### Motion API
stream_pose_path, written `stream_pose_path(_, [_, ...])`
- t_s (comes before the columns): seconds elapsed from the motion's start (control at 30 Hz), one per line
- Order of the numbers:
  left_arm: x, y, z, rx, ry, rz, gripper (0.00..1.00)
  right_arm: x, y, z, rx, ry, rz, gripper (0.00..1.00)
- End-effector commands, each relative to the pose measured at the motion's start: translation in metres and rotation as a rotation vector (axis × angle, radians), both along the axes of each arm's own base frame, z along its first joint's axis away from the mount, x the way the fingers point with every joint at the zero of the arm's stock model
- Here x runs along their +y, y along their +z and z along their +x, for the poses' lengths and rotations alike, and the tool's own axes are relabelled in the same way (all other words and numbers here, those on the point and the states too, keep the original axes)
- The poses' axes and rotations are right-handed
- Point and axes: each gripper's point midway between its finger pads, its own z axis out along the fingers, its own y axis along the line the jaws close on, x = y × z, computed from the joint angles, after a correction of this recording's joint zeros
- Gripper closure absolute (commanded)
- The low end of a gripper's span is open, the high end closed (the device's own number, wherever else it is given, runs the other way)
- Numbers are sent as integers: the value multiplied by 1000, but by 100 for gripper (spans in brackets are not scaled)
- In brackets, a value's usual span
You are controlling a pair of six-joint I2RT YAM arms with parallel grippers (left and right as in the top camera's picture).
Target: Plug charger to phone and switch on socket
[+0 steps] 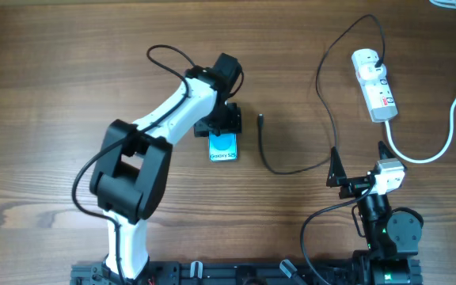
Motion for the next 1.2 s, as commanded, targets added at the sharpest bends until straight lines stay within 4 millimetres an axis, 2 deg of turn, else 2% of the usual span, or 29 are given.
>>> stream_pose_path(0.0, [-12, 33, 5, -13, 17, -143, 28, -4, 1, 0, -7, -21, -12, 0])
stream_pose_path(0.1, [-6, 34, 9, -13, 37, -151, 28, -4, 1, 0, -7, -21, -11, 0])
stream_pose_path(0.23, [-6, 33, 9, -16, 32, -147, 28, -4, 1, 0, -7, -21, -12, 0])
stream_pose_path(0.33, [-2, 29, 9, -43, 21, -83, 28, -4, 1, 0, -7, -21, -12, 0])
stream_pose_path(0.53, [-16, -1, -3, -59, -35, -46, 28, -4, 1, 0, -7, -21, -12, 0])
stream_pose_path(0.63, [-10, -17, -7, -48, -39, 1, 28, -4, 1, 0, -7, -21, -12, 0])
stream_pose_path(0.87, [-7, -18, 5, -96, 1, 26, 12, -4, 1, 0, -7, -21, -12, 0])
stream_pose_path(1.07, [-13, -17, 13, -164, 99, 65, 11, -4, 1, 0, -7, -21, -12, 0])
stream_pose_path(1.17, [-17, -16, 12, -194, 84, 95, 10, -4, 1, 0, -7, -21, -12, 0])
